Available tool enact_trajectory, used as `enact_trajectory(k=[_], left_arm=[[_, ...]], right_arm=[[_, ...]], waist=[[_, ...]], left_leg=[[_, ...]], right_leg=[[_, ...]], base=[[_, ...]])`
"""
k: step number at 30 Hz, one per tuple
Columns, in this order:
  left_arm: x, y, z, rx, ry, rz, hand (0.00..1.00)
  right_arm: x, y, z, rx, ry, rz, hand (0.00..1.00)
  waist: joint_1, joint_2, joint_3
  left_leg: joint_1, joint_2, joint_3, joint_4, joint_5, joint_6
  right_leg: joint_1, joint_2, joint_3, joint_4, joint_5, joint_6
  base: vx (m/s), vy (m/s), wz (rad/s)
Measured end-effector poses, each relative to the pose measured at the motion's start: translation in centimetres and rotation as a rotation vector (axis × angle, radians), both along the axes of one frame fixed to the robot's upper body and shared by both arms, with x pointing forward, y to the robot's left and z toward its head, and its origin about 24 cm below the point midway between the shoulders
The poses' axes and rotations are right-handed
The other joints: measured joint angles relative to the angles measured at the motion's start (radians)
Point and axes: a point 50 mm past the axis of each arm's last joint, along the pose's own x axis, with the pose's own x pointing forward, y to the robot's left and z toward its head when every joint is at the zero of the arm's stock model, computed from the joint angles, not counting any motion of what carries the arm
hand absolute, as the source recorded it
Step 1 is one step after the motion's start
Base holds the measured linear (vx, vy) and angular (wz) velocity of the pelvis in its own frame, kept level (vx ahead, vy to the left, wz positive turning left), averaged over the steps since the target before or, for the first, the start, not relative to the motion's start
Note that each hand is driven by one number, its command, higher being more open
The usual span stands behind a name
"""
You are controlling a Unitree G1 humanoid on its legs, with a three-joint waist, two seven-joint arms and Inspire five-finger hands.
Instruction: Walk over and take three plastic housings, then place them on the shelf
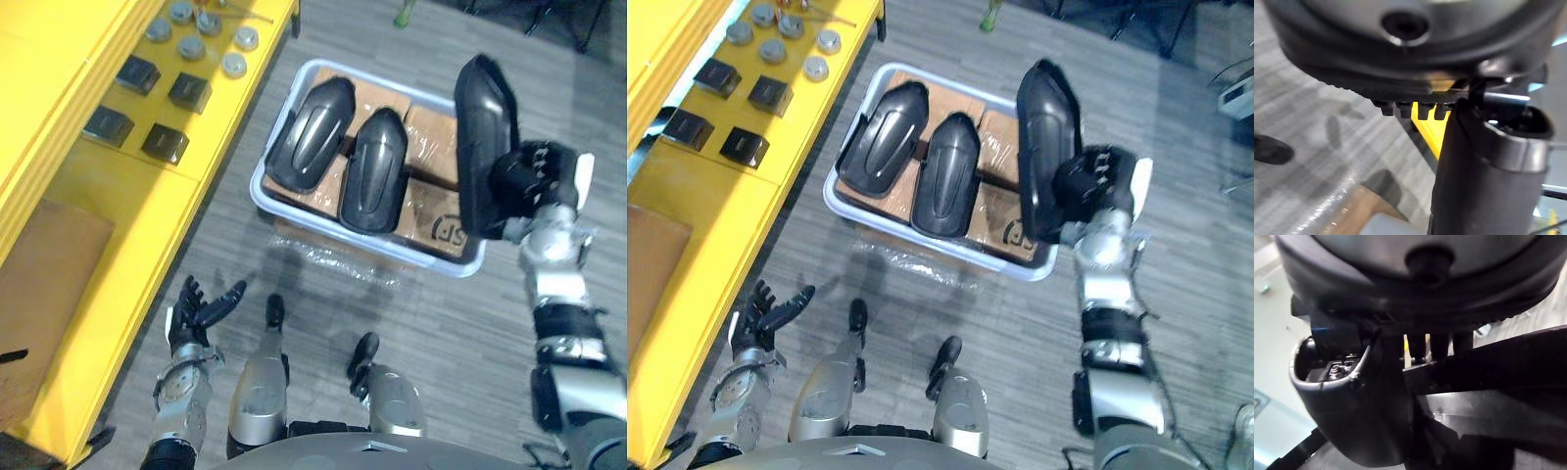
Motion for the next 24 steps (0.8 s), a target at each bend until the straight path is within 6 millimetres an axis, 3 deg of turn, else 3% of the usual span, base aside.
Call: enact_trajectory(k=[3,4,7,10,17,21,24], left_arm=[[0.9,-0.4,2.0,0.002,-0.098,0.011,1.0],[1.0,-0.6,2.5,-0.003,-0.125,0.011,1.0],[1.8,-1.7,5.3,-0.059,-0.275,-0.023,1.0],[2.2,-3.5,7.2,-0.165,-0.399,-0.134,1.0],[2.5,-8.7,8.3,-0.446,-0.502,-0.486,1.0],[2.3,-9.7,8.5,-0.65,-0.568,-0.578,1.0],[2.3,-10.0,8.8,-0.687,-0.61,-0.624,1.0]], right_arm=[[-1.9,2.2,-2.9,-0.037,0.052,-0.011,0.0],[-2.1,2.3,-3.0,-0.055,0.051,-0.012,0.0],[-3.0,2.7,-2.2,-0.144,-0.01,-0.028,0.0],[-3.0,3.6,0.1,-0.194,-0.163,-0.019,0.0],[-2.6,7.0,1.9,-0.233,-0.343,0.128,0.0],[-2.5,8.7,1.5,-0.241,-0.337,0.209,0.0],[-2.5,9.9,1.0,-0.232,-0.327,0.252,0.0]], waist=[[-0.01,-0.003,-0.062],[-0.017,0.001,-0.067],[-0.02,0.023,-0.087],[-0.02,0.053,-0.136],[-0.02,0.067,-0.205],[-0.026,0.075,-0.214],[-0.026,0.083,-0.223]], left_leg=[[0.024,-0.009,-0.001,0.0,-0.014,-0.001],[0.027,-0.011,-0.004,-0.001,-0.015,-0.001],[0.042,-0.016,-0.009,-0.001,-0.019,0.0],[0.045,-0.017,-0.014,-0.001,-0.018,0.001],[0.06,-0.017,-0.018,-0.003,-0.019,0.001],[0.069,-0.016,-0.014,-0.005,-0.016,0.003],[0.077,-0.016,-0.015,-0.006,-0.016,0.002]], right_leg=[[0.042,-0.002,-0.014,-0.033,0.007,0.011],[0.049,-0.004,-0.021,-0.033,0.008,0.012],[0.073,-0.006,-0.032,-0.045,0.011,0.017],[0.084,-0.006,-0.043,-0.053,0.014,0.02],[0.107,-0.004,-0.053,-0.063,0.018,0.021],[0.111,-0.004,-0.051,-0.063,0.021,0.019],[0.121,-0.004,-0.052,-0.064,0.022,0.019]], base=[[0.09,-0.009,0.05],[0.04,-0.005,0.14],[0.0,0.004,0.07],[-0.01,-0.005,0.06],[-0.03,-0.003,0.02],[-0.06,0.002,-0.04],[-0.02,0.0,-0.01]])
